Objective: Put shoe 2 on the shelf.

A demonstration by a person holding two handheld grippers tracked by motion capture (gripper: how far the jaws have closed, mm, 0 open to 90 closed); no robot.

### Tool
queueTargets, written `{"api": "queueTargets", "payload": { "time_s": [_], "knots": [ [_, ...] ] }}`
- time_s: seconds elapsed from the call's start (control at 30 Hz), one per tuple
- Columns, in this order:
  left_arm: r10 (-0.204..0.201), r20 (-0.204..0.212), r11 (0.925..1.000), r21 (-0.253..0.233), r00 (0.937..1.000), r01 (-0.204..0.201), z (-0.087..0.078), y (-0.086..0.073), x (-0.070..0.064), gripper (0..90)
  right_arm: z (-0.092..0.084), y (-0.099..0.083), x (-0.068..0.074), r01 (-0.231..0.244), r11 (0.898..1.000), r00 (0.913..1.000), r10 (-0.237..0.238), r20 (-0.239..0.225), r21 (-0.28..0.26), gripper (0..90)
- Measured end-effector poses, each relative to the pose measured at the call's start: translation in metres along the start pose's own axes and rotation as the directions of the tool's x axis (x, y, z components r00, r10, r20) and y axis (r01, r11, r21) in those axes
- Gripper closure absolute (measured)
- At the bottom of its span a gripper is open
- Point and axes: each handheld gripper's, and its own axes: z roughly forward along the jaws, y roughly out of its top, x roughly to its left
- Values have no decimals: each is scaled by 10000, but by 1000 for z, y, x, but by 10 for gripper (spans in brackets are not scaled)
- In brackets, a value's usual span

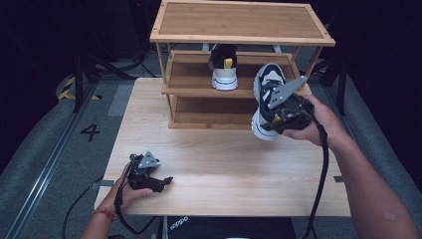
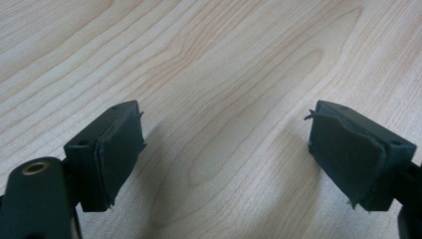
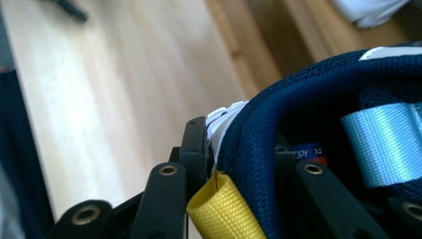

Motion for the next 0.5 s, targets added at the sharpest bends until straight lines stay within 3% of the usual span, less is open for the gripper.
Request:
{"api": "queueTargets", "payload": {
  "time_s": [0.3,0.37,0.5],
  "knots": [
    [-5,6,10000,-5,10000,5,0,0,0,146,-1,28,-41,410,9991,9989,-407,218,-117,697],
    [-15,4,10000,1,10000,15,0,0,0,146,2,34,-49,428,9989,9991,-426,62,-201,696],
    [-29,0,10000,25,10000,29,0,0,0,145,12,45,-61,796,9967,9967,-798,159,143,693]
  ]
}}
